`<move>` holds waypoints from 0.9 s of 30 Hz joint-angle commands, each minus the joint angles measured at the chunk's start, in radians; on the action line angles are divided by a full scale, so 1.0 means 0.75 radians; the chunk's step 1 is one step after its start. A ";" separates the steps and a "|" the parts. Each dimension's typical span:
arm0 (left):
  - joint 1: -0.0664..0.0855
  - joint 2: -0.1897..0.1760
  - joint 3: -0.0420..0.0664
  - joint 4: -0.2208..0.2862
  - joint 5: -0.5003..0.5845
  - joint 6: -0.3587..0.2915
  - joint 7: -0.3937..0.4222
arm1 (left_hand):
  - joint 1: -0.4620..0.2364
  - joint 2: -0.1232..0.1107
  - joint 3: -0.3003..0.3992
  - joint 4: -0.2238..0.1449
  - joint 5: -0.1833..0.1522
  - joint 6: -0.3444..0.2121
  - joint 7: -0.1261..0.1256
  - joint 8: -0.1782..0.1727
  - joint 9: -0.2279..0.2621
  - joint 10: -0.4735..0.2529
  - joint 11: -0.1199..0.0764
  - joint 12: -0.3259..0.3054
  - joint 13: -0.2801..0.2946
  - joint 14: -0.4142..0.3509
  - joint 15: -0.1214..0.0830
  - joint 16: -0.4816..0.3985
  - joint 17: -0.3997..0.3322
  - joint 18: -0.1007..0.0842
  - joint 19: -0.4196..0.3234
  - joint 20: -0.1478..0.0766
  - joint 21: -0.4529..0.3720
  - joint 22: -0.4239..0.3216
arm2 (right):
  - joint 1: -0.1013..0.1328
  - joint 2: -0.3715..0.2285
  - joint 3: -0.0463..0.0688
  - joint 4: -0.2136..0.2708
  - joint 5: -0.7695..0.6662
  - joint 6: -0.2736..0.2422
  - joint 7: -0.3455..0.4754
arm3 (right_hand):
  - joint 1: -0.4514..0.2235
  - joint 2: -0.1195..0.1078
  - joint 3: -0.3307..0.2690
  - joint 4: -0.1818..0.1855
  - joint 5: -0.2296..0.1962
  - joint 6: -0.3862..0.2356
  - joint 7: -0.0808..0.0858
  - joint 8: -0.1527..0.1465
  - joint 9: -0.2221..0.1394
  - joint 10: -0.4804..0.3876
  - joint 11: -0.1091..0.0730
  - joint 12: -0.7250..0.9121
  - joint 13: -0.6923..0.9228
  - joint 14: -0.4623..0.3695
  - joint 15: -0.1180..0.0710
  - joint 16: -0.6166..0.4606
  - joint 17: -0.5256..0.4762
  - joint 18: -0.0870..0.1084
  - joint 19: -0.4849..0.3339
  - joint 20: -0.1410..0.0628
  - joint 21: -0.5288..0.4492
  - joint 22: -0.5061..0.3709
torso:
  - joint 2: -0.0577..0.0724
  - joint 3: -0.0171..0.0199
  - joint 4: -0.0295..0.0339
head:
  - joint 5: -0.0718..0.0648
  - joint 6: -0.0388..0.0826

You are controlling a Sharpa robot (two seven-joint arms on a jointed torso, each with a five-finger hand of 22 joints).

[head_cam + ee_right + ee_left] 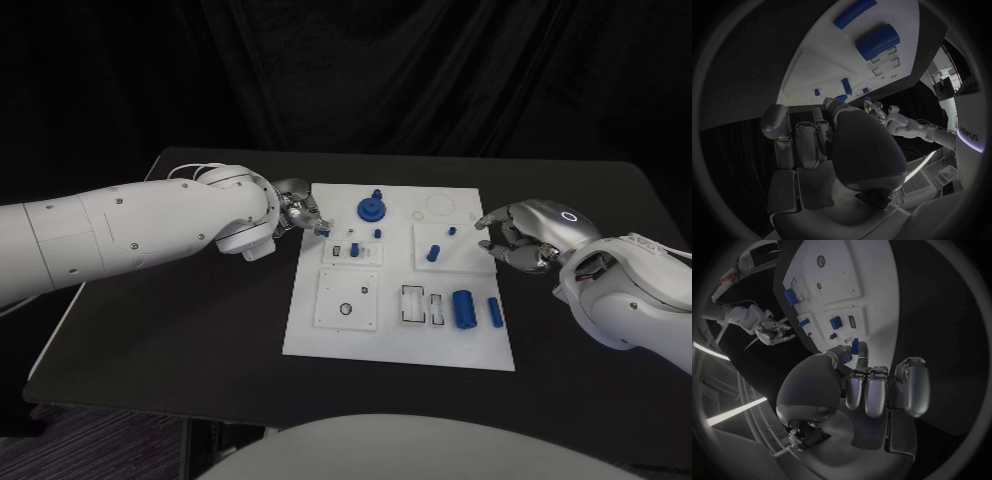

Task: Assemble the parts on the task board

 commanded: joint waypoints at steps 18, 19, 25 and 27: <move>-0.003 0.020 0.001 0.025 0.019 -0.039 0.007 | -0.015 0.017 0.019 -0.006 -0.021 0.018 -0.008 -0.008 -0.004 0.141 -0.007 0.005 0.350 0.136 -0.008 0.004 0.351 0.019 -0.002 -0.007 -0.010 0.261 | -0.003 -0.004 0.001 0.005 -0.004 -0.009 -0.026 | -0.001 0.000 0.008 -0.001 0.007 -0.005 -0.001 -0.003 -0.001 -0.008 0.003 -0.005 0.053 -0.010 -0.002 -0.005 0.108 0.004 -0.009 0.001 -0.008 0.165 | 0.002 -0.0002 -0.0028 | 0.006 0.000; -0.003 0.021 0.001 0.023 0.017 -0.039 0.005 | -0.015 0.017 0.019 -0.005 -0.021 0.018 -0.008 -0.009 -0.005 0.141 -0.007 0.005 0.350 0.136 -0.008 0.004 0.351 0.018 -0.002 -0.007 -0.009 0.261 | -0.003 -0.004 0.001 0.006 -0.004 -0.009 -0.026 | -0.001 0.000 0.008 -0.001 0.007 -0.005 -0.001 -0.003 -0.001 -0.008 0.003 -0.005 0.053 -0.010 -0.002 -0.005 0.108 0.004 -0.009 0.001 -0.008 0.165 | 0.002 0.0001 -0.0026 | 0.007 0.000; -0.005 0.028 0.001 0.017 0.010 -0.037 -0.004 | -0.018 0.021 0.019 -0.003 -0.021 0.019 -0.008 -0.010 -0.006 0.141 -0.007 0.005 0.350 0.136 -0.008 0.004 0.351 0.018 -0.002 -0.007 -0.009 0.261 | -0.003 -0.006 0.001 0.008 -0.004 -0.009 -0.026 | -0.001 0.000 0.008 -0.001 0.007 -0.005 -0.001 -0.003 -0.001 -0.008 0.003 -0.005 0.053 -0.010 -0.002 -0.005 0.108 0.004 -0.009 0.001 -0.008 0.165 | 0.002 -0.0003 -0.0005 | 0.003 0.000; -0.006 0.029 0.001 0.016 0.010 -0.038 -0.006 | -0.018 0.021 0.019 -0.003 -0.021 0.019 -0.008 -0.010 -0.006 0.141 -0.007 0.005 0.350 0.136 -0.008 0.004 0.351 0.018 -0.002 -0.007 -0.009 0.261 | -0.003 -0.007 0.001 0.009 -0.004 -0.008 -0.026 | -0.001 0.000 0.008 -0.001 0.007 -0.005 -0.001 -0.003 -0.001 -0.008 0.003 -0.005 0.053 -0.010 -0.002 -0.005 0.108 0.004 -0.009 0.001 -0.008 0.165 | 0.002 -0.0007 -0.0007 | 0.003 0.000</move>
